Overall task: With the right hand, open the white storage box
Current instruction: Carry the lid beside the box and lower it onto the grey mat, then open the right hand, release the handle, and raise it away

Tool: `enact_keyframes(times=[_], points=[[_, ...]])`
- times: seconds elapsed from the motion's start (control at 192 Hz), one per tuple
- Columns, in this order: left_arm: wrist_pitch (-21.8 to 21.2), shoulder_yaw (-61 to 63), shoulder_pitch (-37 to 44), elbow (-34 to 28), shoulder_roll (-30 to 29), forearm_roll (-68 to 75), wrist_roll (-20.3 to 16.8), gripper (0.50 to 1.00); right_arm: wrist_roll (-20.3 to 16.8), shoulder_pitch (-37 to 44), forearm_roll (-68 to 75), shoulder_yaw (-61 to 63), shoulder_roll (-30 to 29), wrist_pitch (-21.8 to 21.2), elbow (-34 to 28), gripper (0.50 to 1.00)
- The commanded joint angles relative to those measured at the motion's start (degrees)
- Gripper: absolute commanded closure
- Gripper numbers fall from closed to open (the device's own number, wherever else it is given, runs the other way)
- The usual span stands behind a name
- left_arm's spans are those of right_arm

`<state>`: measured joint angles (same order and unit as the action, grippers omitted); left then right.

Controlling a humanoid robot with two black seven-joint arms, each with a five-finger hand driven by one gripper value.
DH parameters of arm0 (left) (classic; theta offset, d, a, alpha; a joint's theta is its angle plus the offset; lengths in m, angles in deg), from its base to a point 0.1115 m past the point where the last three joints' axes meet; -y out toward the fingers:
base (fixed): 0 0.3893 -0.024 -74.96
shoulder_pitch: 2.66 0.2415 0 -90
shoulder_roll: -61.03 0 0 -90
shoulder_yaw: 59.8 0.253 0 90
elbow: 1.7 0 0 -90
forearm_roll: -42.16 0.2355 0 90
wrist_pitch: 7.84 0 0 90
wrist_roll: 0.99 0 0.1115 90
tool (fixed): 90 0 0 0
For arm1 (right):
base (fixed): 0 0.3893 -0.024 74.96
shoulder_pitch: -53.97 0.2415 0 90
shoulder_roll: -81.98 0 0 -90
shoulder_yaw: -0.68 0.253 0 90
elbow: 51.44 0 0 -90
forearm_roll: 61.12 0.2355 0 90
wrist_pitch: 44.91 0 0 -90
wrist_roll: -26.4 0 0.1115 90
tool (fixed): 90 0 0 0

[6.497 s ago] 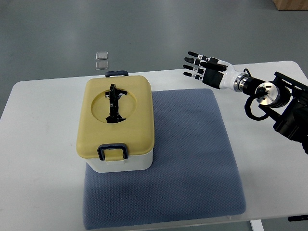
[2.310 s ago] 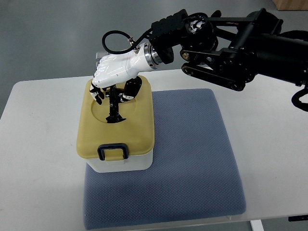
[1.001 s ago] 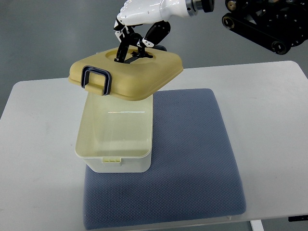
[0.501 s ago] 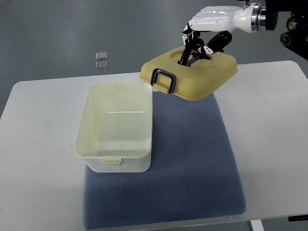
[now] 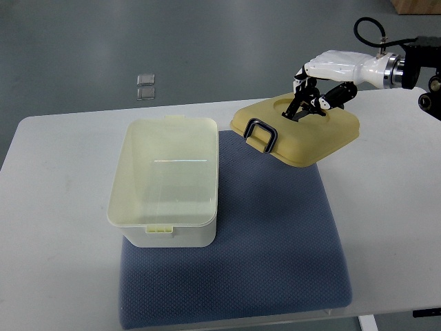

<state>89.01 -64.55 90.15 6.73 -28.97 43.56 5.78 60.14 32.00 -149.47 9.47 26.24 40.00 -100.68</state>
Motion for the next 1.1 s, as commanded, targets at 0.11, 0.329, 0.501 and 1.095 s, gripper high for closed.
enact_keyframes(times=[0.11,0.329,0.501,1.095], points=[[0.0,0.0,0.0,0.0,0.0,0.0,0.0,0.5,-0.1,-2.5,-0.1,0.0,-0.2,1.7,1.3,1.0],[0.0,0.0,0.0,0.0,0.0,0.0,0.0,0.5,-0.5,-4.0,-0.1,0.0,-3.0,1.8,2.4,1.0],[0.0,0.0,0.0,0.0,0.0,0.0,0.0,0.5,-0.7,-4.1,-0.1,0.0,-5.8,1.8,2.8,1.0],[0.0,0.0,0.0,0.0,0.0,-0.1,0.0,0.5,-0.7,-4.0,0.1,0.1,-11.6,2.7,2.7,0.57]])
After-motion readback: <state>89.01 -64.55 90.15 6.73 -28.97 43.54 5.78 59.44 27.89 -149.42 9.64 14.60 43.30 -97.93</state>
